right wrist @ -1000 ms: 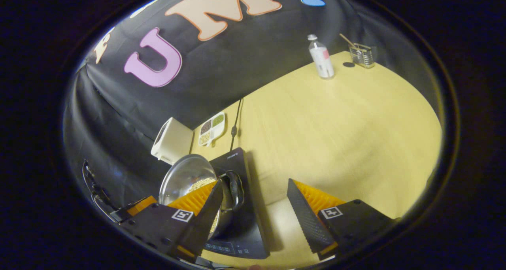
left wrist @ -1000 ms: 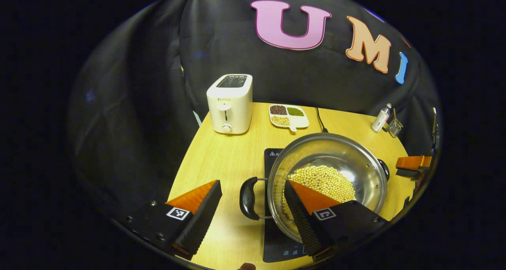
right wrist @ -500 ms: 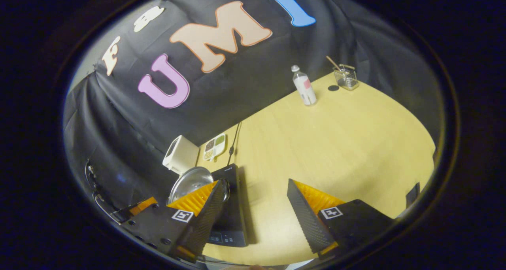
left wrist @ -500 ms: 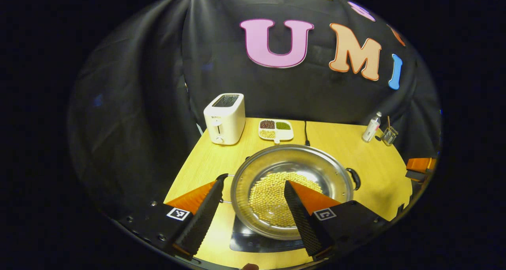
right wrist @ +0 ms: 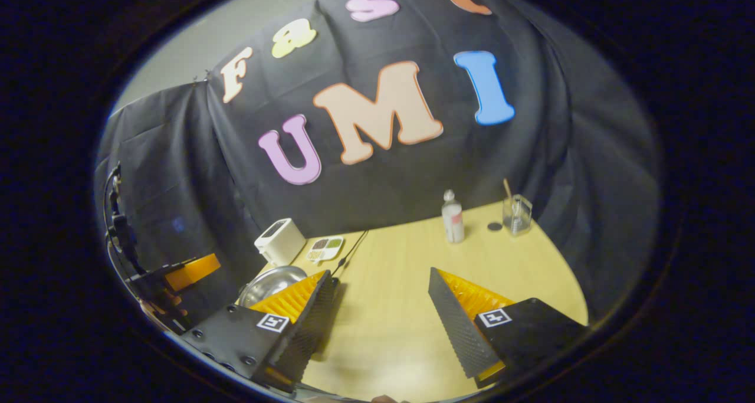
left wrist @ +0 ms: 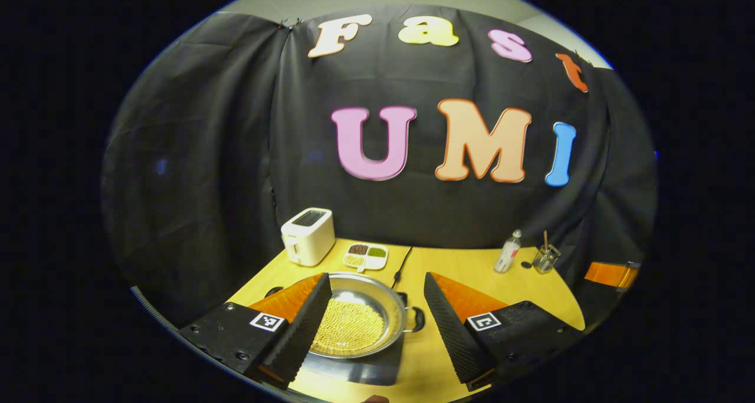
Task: First push the handle of the pot to place it horizontally, then grasp the pot with both hands and set it on the induction cooktop.
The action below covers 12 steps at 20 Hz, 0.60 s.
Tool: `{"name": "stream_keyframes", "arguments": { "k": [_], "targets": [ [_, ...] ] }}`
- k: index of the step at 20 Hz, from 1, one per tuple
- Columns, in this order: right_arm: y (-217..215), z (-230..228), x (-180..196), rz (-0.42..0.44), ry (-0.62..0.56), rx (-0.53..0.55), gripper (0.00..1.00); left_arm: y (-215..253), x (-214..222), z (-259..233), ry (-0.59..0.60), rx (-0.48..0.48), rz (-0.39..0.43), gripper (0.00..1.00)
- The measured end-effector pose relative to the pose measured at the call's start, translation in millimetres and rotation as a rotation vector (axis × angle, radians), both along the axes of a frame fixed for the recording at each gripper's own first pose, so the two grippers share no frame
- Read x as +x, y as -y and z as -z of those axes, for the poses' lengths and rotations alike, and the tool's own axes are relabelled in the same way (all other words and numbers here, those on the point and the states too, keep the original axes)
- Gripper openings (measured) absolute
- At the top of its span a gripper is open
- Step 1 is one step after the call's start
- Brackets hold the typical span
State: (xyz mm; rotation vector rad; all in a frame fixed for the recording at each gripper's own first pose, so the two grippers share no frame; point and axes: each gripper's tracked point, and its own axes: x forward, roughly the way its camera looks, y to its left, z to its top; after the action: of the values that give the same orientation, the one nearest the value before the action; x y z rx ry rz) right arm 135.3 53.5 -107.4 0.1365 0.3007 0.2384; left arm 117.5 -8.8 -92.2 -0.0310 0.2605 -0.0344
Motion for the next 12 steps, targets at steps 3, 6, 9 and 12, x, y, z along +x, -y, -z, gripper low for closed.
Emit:
{"name": "stream_keyframes", "arguments": {
  "k": [3, 6, 9, 12],
  "targets": [
    [21.4, -52.0, -9.5, 0.004, 0.127, -0.035, 0.92, 39.3, -15.1, -38.0, 0.113, 0.005, -0.001, 0.96],
    [47.8, -96.5, -28.8, 0.033, 0.239, -0.044, 0.92, 72.9, -28.7, -61.5, 0.212, 0.008, 0.017, 0.96],
    [69.4, -117.8, -50.5, 0.063, 0.313, -0.041, 0.92, 101.9, -42.7, -75.8, 0.294, -0.01, 0.03, 0.96],
    [91.8, -116.4, -65.1, 0.107, 0.318, -0.032, 0.99, 128.5, -55.0, -83.9, 0.338, -0.072, 0.059, 0.96]
  ]
}}
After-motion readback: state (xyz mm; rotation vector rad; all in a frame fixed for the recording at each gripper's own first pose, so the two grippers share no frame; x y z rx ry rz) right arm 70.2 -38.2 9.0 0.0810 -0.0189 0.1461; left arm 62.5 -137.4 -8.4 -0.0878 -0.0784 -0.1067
